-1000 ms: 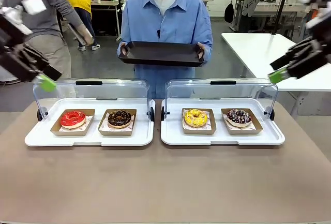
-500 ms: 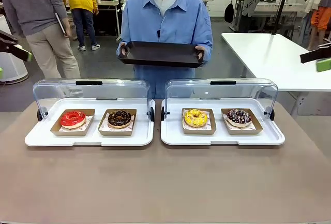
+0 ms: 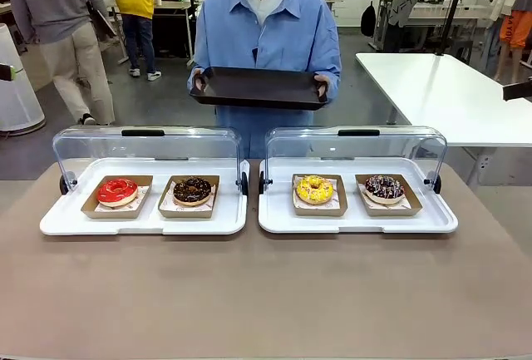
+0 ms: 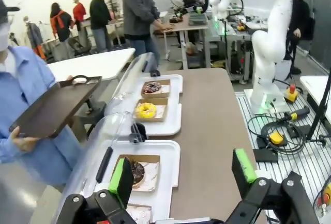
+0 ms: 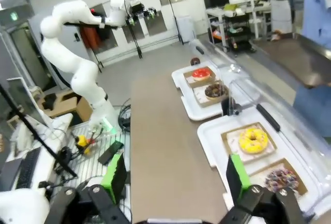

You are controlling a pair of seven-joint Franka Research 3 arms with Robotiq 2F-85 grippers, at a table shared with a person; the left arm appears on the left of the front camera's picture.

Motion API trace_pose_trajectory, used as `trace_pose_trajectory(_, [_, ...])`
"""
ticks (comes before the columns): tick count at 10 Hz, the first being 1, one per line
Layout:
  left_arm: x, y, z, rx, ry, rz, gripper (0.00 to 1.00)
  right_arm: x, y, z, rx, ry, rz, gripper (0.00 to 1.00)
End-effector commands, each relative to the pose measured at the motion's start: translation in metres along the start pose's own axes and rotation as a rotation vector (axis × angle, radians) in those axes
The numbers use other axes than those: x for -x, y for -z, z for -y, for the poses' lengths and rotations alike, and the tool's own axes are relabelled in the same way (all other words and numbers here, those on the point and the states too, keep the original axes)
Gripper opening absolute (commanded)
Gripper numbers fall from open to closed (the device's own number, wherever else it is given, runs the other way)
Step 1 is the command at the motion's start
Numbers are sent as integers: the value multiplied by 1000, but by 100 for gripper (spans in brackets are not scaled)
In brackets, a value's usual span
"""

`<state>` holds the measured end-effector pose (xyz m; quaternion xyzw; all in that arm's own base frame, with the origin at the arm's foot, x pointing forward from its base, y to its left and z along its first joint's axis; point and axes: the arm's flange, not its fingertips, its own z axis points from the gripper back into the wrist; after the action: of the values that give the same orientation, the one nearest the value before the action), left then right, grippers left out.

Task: Provide the desired donut to the person.
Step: Pick up and lift the Paper togo box containing the Donut pointed at by the person.

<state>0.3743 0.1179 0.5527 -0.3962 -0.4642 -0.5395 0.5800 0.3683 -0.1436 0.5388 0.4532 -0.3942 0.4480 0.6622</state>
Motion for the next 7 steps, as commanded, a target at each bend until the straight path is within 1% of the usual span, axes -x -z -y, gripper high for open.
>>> trace_pose_trajectory(1, [6, -13, -15, -23, -35, 14, 100, 4, -7, 1, 28, -53, -31, 100])
trace_pose_trajectory(3, [19, -30, -25, -77, -83, -2, 100, 12, -15, 2, 53, -74, -34, 100])
trace_pose_trajectory(7, [40, -48, -30, -172, -181, -34, 100, 15, -21, -1, 78, -87, -41, 100])
